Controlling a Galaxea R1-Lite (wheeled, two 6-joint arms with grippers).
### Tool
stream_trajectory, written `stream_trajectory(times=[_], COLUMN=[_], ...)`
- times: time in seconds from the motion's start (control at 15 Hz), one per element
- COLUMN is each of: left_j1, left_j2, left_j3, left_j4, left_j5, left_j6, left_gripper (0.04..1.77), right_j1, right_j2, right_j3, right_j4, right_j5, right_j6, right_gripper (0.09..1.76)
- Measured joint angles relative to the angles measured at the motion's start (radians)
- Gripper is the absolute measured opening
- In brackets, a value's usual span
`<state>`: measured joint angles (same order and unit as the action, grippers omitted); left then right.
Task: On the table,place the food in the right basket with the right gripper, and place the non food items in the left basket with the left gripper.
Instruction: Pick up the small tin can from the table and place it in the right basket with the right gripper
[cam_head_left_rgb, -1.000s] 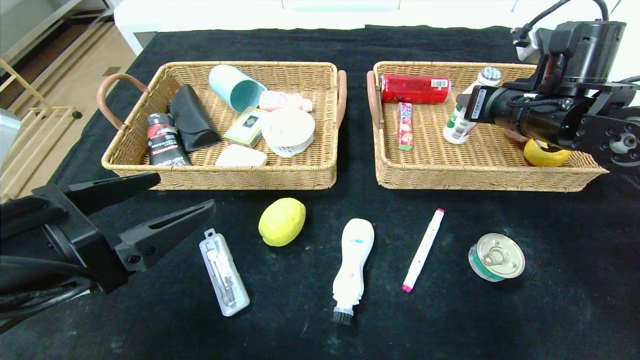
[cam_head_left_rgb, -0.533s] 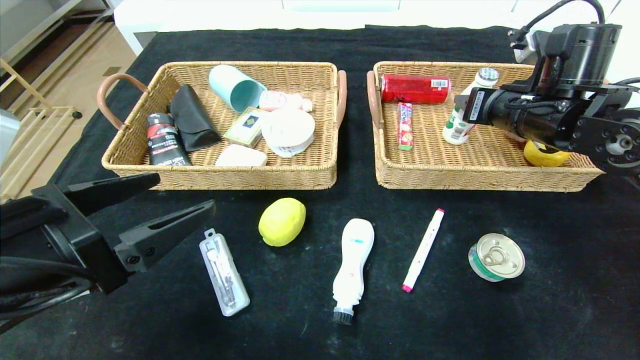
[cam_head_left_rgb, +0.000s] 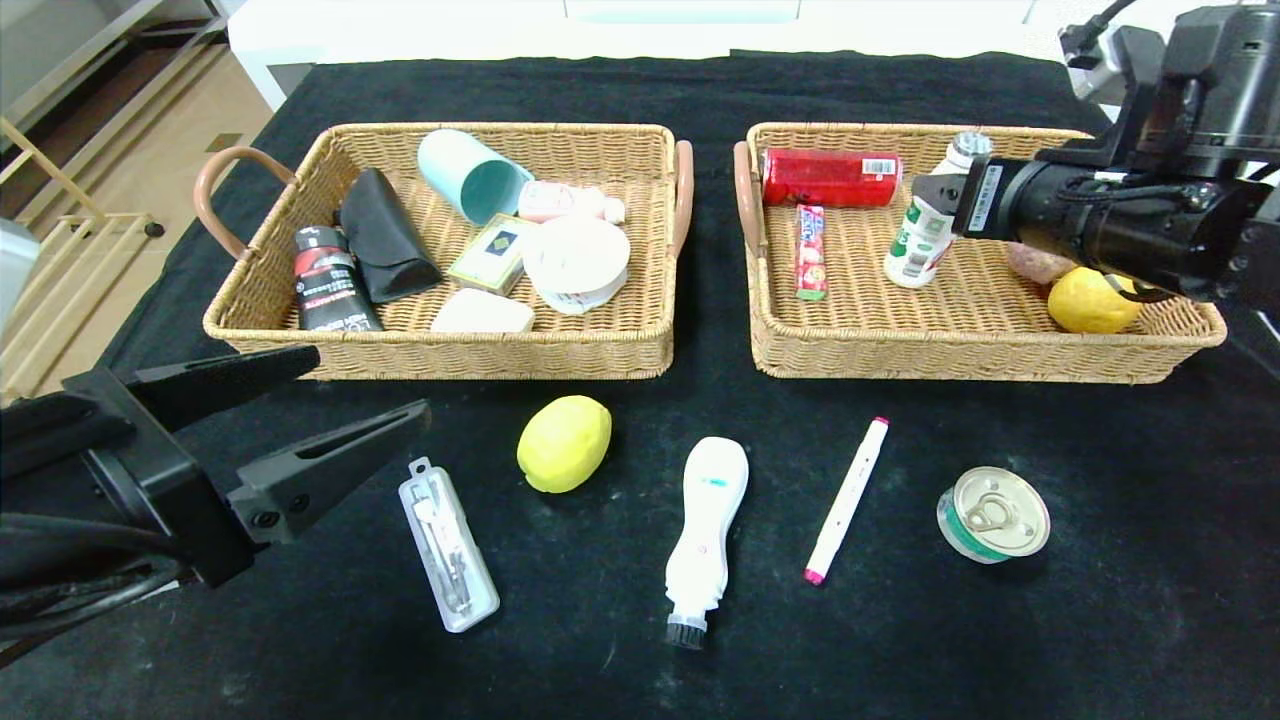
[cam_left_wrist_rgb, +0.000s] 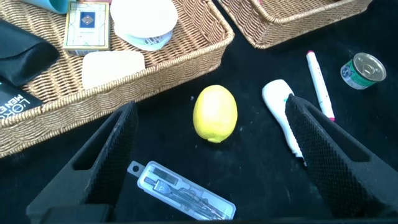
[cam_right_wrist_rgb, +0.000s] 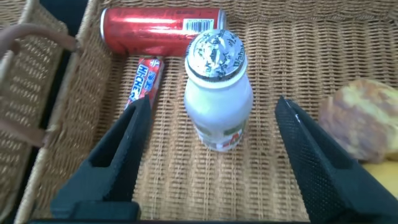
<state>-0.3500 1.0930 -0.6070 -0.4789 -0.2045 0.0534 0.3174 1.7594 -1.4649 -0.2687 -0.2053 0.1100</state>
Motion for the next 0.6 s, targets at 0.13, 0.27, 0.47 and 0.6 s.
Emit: stream_trajectory(times=[0.13,0.27,0.47,0.6], left_j1=[0.0,0.001,0.001,0.002], left_j2=[-0.001,-0.003,-0.004,-0.004], left_j3=[0.0,0.001,0.002,0.003], left_j4=[0.0,-0.001,0.0,-0.001], left_j5=[0.001,0.002,0.002,0.003], left_j6=[0.005,0.014,0.015,0.015], left_gripper=[1.72,1.72,1.72,1.72], right_j1=[0.012,0.023,0.029,0.035], right_j2=[-0.071,-0.142,-0.239,-0.305], right_j3=[0.066,0.143,0.26,0.331], right_j4=[0.019,0.018,-0.01,0.004], right_j5=[0.001,0.0,0.0,0.001], right_j6=[0.0,-0.003,-0.008,-0.007], right_gripper=[1.53,1.57,1.61,1.63])
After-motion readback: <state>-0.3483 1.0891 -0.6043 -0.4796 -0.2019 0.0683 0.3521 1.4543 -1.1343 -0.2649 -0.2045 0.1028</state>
